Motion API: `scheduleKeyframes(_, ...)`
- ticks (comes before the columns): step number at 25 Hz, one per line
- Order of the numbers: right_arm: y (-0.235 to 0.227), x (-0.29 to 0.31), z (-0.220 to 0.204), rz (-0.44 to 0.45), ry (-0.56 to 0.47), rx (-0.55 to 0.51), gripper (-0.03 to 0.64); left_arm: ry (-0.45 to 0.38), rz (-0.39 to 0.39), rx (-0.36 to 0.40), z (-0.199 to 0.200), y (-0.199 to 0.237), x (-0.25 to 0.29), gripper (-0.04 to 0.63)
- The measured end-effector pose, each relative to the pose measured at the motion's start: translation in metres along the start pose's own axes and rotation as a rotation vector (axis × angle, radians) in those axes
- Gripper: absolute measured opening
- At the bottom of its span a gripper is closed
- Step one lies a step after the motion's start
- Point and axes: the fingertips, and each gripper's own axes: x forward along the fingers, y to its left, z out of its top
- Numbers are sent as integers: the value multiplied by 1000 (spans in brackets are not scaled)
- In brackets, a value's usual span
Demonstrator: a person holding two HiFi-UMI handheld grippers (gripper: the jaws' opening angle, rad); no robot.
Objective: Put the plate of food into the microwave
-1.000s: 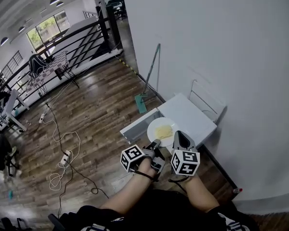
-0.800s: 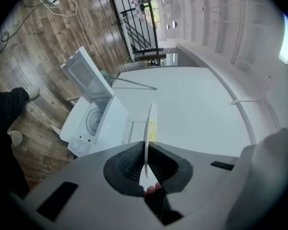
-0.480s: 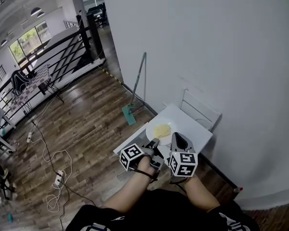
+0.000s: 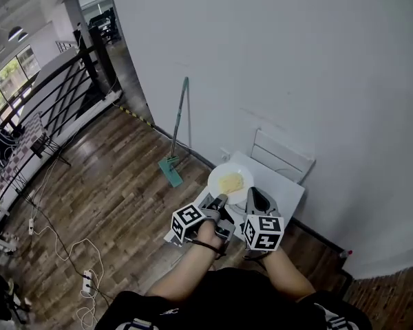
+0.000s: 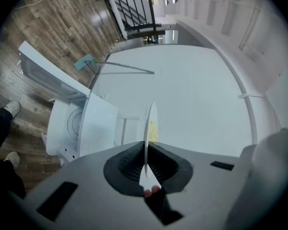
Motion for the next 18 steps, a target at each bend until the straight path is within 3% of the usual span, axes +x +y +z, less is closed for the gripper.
scheduleKeyframes(9, 1, 25, -10, -142, 2, 29, 14, 158, 16, -4, 21, 8, 29, 12)
scheduleKeyframes(13, -7, 18, -20, -212, 29, 36, 14, 215, 41, -2, 15, 18, 34, 12)
scheduleKeyframes(18, -28, 17, -29, -234, 61, 35, 14, 243, 74, -24, -2, 30, 49, 12)
